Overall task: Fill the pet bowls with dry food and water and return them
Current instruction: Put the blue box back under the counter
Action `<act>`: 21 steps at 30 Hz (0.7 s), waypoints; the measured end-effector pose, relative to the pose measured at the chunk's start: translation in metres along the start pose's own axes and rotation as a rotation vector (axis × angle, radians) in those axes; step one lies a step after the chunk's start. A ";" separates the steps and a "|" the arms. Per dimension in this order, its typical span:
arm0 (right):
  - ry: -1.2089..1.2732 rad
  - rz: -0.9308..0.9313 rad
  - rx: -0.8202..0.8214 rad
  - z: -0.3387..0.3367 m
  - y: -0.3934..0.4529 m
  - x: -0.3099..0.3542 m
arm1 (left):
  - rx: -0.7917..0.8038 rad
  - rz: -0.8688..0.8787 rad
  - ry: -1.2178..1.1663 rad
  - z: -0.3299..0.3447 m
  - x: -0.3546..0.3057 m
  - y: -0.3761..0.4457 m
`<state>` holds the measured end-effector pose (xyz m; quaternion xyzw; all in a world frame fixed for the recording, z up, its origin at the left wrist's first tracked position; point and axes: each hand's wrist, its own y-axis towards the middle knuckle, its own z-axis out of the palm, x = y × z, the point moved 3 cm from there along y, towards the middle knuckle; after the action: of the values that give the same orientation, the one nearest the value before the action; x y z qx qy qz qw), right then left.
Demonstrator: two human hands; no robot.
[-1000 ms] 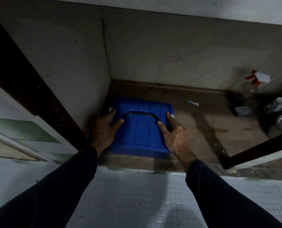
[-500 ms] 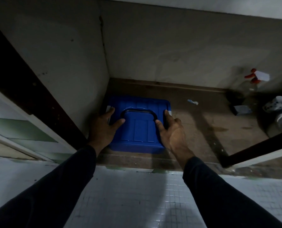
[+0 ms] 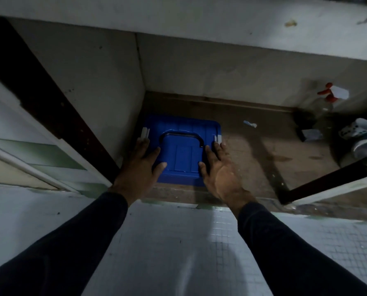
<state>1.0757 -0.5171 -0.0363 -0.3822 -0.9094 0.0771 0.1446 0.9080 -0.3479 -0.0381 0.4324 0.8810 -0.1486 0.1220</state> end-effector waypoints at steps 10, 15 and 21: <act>-0.082 -0.051 0.229 -0.012 -0.098 0.003 | 0.235 0.032 0.083 -0.046 -0.026 -0.101; -0.060 -0.035 0.298 -0.063 -0.167 0.015 | 0.244 0.096 0.146 -0.089 -0.054 -0.157; -0.056 0.004 0.416 -0.144 -0.241 0.030 | 0.386 0.028 0.165 -0.164 -0.089 -0.218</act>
<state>0.9402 -0.6593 0.1665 -0.3437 -0.8768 0.2740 0.1950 0.7725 -0.4792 0.1788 0.4708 0.8370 -0.2768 -0.0335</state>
